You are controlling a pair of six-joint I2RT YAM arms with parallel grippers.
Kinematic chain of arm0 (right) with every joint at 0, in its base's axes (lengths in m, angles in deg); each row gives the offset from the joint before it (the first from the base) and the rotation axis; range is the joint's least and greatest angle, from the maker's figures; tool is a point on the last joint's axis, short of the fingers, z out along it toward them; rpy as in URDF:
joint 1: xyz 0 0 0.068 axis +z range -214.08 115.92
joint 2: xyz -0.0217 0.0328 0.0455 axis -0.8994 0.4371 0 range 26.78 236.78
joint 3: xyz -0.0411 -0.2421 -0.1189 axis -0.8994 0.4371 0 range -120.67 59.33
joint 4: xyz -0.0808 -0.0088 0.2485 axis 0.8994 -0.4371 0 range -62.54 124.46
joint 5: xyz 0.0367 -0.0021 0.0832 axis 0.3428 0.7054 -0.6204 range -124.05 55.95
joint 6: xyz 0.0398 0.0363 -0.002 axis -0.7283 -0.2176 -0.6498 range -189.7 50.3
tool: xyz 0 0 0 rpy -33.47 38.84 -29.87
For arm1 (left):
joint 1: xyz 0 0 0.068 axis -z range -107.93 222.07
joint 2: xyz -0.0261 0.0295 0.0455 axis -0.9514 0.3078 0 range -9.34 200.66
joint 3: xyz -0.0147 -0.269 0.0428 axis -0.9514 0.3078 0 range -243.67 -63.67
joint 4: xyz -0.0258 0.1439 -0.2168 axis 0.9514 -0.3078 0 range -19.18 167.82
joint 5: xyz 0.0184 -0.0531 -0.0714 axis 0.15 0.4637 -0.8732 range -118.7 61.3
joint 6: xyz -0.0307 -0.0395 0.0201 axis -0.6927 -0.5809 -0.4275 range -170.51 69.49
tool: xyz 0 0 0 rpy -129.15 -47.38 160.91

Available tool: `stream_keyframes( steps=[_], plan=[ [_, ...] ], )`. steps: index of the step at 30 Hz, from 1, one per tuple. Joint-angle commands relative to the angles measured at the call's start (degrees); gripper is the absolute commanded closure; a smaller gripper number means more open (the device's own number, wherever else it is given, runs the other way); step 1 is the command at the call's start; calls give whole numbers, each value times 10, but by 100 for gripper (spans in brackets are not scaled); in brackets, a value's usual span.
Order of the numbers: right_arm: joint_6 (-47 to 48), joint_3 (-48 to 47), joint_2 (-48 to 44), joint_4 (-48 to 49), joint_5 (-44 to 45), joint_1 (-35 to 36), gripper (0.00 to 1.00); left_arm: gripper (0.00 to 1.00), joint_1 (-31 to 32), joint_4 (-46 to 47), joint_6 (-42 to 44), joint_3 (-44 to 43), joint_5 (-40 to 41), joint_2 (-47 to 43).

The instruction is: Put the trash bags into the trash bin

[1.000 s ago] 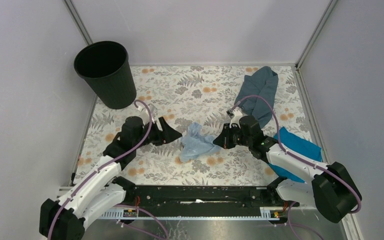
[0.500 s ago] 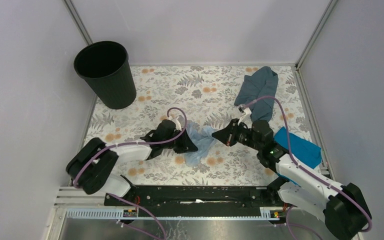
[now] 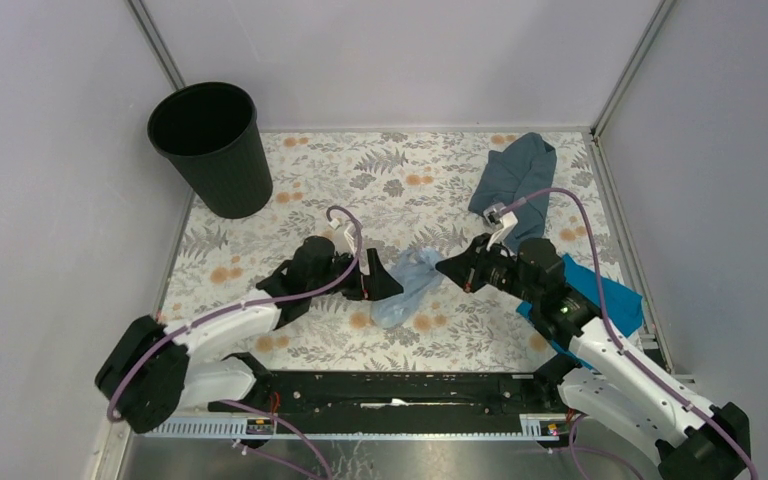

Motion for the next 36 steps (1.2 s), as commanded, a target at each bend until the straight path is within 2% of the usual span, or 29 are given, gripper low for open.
stream_keyframes(
  steps=[1,8,13,15,20,23,26,30,36],
  plan=[
    [27,-66,-6,-43,-7,5,100,1,2,-6,36,6,-24,-47],
    [-12,-115,-4,-39,-25,4,100,2,2,81,-26,24,-79,10],
    [-11,-136,0,-48,-19,4,100,1,14,306,-133,66,-173,47],
    [-14,-135,0,-48,-19,4,100,1,20,363,-165,80,-177,59],
    [-21,-122,-2,-48,-21,5,100,1,35,417,-186,106,-147,38],
    [-22,-120,-2,-48,-18,4,100,1,46,383,-171,118,-82,-9],
    [-29,-118,-1,-41,-21,4,100,1,59,309,-147,101,-31,-27],
    [-38,-119,3,-31,-25,4,100,1,91,175,-97,31,17,7],
    [-48,-119,2,-28,-34,4,100,1,114,104,-71,-29,90,74]
  ],
)
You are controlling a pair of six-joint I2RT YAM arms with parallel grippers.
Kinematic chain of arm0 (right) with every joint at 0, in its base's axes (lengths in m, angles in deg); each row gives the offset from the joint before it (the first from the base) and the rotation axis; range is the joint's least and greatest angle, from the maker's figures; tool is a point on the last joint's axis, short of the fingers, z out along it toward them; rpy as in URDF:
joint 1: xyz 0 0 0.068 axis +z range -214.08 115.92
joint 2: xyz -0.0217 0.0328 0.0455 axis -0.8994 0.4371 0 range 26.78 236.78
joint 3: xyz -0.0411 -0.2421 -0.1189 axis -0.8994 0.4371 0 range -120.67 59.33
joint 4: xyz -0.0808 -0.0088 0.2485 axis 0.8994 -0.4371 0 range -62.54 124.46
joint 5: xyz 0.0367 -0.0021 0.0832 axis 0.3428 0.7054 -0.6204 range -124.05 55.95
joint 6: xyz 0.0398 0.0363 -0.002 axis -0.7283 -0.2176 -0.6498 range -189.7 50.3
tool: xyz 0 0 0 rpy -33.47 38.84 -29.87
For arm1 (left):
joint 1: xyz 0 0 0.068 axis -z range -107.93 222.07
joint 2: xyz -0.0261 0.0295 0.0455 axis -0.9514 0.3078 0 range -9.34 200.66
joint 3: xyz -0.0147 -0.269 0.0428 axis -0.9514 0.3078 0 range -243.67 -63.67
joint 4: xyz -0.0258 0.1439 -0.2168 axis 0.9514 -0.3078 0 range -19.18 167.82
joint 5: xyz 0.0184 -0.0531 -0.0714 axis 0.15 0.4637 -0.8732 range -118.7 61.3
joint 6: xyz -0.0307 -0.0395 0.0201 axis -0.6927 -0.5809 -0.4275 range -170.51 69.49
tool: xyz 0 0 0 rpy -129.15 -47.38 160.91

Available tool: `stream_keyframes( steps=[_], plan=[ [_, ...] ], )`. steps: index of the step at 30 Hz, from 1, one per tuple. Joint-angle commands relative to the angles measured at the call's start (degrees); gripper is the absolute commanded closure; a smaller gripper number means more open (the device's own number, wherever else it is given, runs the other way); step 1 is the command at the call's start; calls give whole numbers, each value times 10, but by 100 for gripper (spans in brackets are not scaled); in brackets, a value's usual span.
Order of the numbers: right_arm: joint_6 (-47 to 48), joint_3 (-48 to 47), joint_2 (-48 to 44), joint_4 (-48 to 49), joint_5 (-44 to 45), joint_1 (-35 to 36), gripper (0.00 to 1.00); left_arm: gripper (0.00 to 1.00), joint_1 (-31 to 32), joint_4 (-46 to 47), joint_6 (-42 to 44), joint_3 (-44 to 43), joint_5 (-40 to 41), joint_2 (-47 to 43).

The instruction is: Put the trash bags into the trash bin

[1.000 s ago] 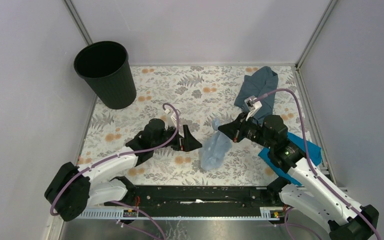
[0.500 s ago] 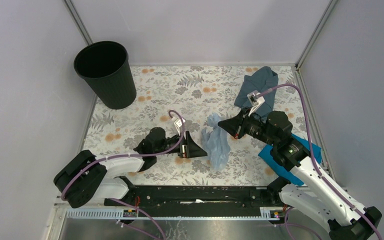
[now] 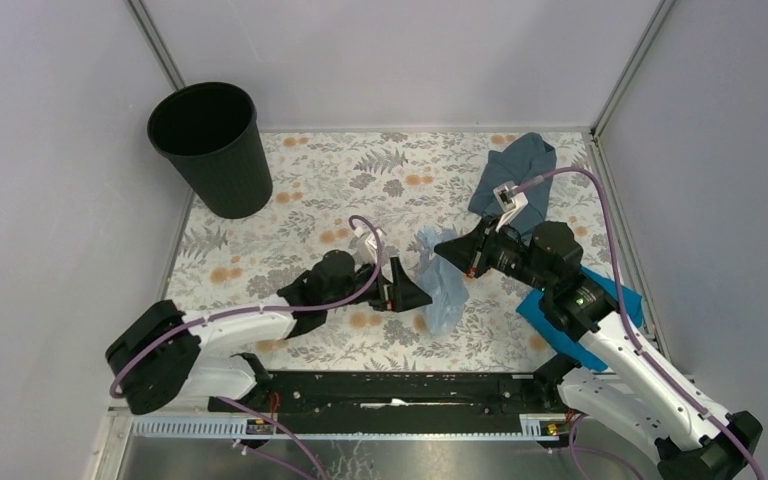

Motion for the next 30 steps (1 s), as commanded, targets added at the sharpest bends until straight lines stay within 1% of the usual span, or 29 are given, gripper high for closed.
stream_keyframes(
  steps=[1,2,3,4,5,7,9,11,13,15,16,20,23,24,25,26,28,29,30],
  plan=[
    [-13,-3,-7,24,-14,4,100,1,5,-49,37,-48,60,50],
    [-13,-1,-9,22,-13,4,100,2,5,-37,37,-51,51,62],
    [-13,0,-11,21,-12,4,100,5,5,-23,36,-56,43,75],
    [-13,0,-13,20,-12,4,100,10,5,-11,32,-58,35,86],
    [-13,-1,-14,17,-11,4,100,20,2,-7,30,-60,32,97],
    [-7,-5,-16,7,-8,4,100,44,-6,-7,27,-63,30,113],
    [2,-9,-22,-11,1,4,100,62,-20,0,26,-56,18,119],
    [26,-22,-33,-54,35,4,100,76,-41,-9,34,-44,11,111],
    [50,-32,-49,-99,100,4,100,88,-70,-38,52,-26,9,86],
    [82,-26,-66,-123,164,4,100,97,-101,-73,76,-3,8,46],
    [99,-17,-72,-126,191,4,100,100,-116,-93,89,9,8,22],
    [153,17,-52,-130,271,4,100,100,-163,-194,140,30,8,-84],
    [146,27,-24,-128,336,4,100,100,-188,-256,163,22,12,-177],
    [135,28,-16,-126,351,4,95,100,-194,-261,166,20,11,-202],
    [120,27,-6,-124,349,4,85,100,-197,-262,164,19,7,-224],
    [114,27,3,-113,318,4,74,100,-199,-259,161,19,-2,-241],
    [103,36,25,-67,188,4,55,100,-199,-236,146,17,-32,-256],
    [88,37,38,-47,124,4,48,100,-200,-227,137,13,-44,-254],
    [64,37,51,-36,73,4,44,100,-200,-221,131,8,-54,-251]
  ],
)
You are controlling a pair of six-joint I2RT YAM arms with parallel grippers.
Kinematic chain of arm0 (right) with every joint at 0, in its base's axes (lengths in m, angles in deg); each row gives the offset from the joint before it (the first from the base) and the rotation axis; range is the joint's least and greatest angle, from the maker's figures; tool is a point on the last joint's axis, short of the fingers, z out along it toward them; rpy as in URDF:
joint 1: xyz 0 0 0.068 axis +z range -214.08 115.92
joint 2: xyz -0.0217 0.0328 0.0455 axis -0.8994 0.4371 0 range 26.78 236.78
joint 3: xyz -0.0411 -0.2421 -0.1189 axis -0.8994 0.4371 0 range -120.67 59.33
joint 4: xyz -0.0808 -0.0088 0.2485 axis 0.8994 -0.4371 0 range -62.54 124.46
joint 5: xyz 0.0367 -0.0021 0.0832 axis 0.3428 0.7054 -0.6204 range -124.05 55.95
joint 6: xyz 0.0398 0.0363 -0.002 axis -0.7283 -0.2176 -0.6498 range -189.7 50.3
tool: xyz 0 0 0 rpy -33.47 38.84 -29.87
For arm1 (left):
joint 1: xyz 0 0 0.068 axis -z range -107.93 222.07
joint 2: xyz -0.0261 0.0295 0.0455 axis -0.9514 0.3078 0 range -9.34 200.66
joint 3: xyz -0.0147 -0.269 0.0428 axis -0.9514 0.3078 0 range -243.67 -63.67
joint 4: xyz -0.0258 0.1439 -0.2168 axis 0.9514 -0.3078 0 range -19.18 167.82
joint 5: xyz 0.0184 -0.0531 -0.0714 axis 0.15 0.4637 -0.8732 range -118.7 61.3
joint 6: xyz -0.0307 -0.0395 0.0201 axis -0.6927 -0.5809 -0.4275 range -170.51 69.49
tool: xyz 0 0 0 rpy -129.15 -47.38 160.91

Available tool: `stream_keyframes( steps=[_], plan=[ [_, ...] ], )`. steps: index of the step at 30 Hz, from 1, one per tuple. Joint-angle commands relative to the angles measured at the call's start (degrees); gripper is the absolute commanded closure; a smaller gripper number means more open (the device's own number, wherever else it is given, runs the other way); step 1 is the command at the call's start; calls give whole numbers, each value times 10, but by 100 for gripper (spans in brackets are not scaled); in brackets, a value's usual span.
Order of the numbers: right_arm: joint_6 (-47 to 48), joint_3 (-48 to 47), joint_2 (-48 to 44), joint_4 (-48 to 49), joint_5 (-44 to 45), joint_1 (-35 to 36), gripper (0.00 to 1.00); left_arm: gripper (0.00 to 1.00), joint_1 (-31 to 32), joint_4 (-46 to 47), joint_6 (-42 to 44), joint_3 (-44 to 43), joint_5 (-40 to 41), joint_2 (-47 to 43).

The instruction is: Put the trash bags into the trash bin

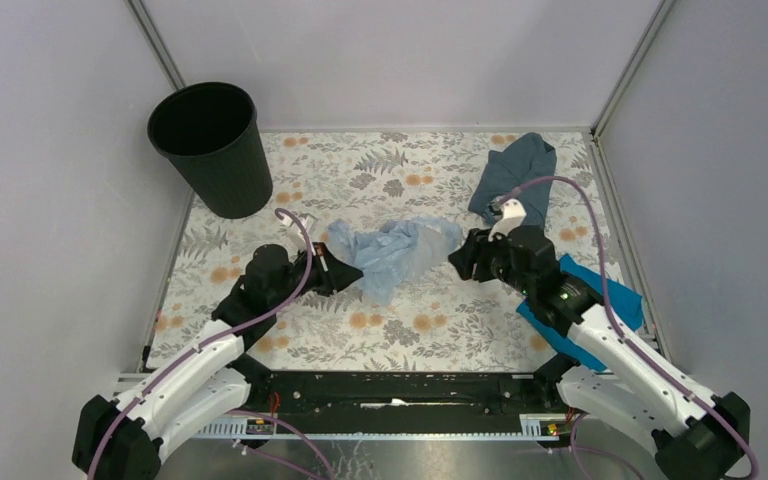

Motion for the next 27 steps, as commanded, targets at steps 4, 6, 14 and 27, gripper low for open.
stream_keyframes(
  steps=[4,6,14,27],
  plan=[
    [-174,38,38,140,-250,8,22,100,-3,41,-25,-31,-61,4],
    [-230,75,34,205,-258,24,11,100,-3,71,-42,-25,-69,4],
    [-281,123,86,284,-124,41,20,100,-3,115,-77,-17,-103,5],
    [-227,273,130,625,-151,41,82,100,-11,207,-179,-9,-158,-20]
  ],
)
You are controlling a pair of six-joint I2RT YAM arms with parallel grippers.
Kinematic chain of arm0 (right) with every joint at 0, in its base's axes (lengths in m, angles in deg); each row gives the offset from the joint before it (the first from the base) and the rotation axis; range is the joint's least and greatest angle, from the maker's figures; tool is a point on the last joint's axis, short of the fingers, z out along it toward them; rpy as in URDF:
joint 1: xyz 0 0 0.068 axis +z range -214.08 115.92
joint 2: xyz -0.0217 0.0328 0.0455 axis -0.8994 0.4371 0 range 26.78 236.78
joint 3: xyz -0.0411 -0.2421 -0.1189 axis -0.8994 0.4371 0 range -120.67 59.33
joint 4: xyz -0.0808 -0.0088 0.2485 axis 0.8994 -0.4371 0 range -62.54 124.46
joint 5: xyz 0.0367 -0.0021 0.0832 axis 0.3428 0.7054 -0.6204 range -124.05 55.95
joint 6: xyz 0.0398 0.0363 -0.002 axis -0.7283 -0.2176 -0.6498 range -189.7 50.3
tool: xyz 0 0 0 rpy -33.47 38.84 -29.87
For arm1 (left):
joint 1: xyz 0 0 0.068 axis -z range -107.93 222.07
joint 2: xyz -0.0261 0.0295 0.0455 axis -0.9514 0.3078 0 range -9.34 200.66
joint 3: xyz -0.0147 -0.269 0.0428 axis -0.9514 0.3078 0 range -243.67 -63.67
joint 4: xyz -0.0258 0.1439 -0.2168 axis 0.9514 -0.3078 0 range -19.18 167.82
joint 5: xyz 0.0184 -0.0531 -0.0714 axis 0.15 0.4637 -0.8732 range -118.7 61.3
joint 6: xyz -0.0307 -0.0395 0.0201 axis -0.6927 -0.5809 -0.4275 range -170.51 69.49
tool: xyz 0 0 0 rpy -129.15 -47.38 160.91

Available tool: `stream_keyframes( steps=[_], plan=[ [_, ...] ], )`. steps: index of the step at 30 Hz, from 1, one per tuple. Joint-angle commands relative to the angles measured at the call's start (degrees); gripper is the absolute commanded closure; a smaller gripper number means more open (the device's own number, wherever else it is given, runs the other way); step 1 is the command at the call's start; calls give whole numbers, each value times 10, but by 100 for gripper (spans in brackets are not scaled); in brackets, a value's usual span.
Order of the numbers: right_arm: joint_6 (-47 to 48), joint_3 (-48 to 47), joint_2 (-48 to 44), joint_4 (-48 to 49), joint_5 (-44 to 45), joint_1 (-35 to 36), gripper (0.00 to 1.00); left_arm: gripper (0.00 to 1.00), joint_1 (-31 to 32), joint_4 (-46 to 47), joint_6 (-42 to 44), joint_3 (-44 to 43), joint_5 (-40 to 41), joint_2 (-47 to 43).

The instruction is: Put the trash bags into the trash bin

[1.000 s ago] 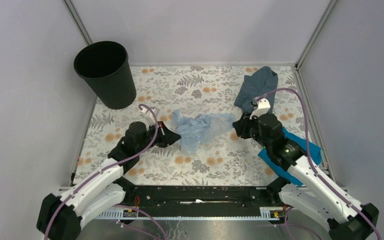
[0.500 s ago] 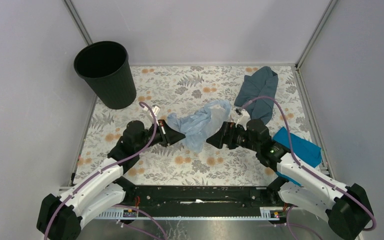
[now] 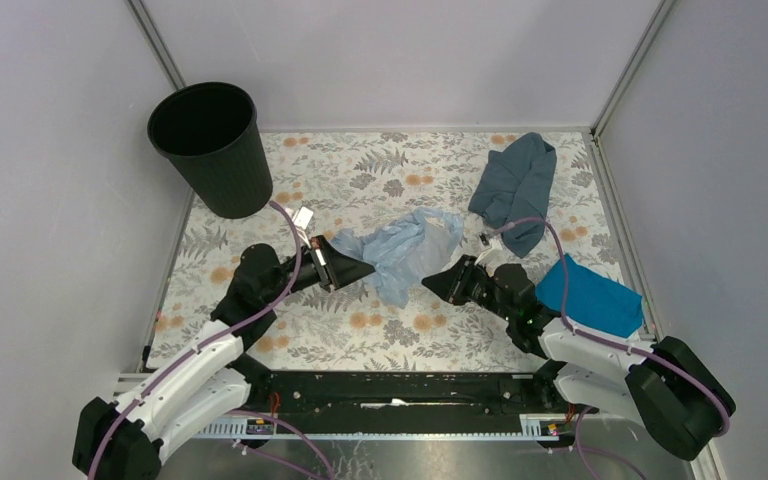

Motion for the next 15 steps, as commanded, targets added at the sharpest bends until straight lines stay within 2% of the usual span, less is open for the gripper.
stream_keyframes(
  steps=[1,2,3,6,8,10,12,15],
  plan=[
    [59,22,-5,137,-4,3,92,100,-9,102,-61,-3,-42,-6],
    [80,19,0,143,-4,3,99,100,-10,130,-93,2,-52,-1],
    [91,17,6,150,2,3,100,100,-10,167,-121,8,-61,4],
    [120,23,40,191,83,2,100,100,-12,257,-191,16,-93,21],
    [114,32,85,259,180,-1,100,100,-11,286,-214,15,-113,28],
    [100,20,135,317,221,-17,100,100,-11,305,-226,15,-133,26],
    [90,-13,201,369,205,-35,100,100,-11,317,-238,16,-150,19],
    [73,-80,305,441,97,-70,100,100,-11,332,-251,17,-172,6]
  ],
)
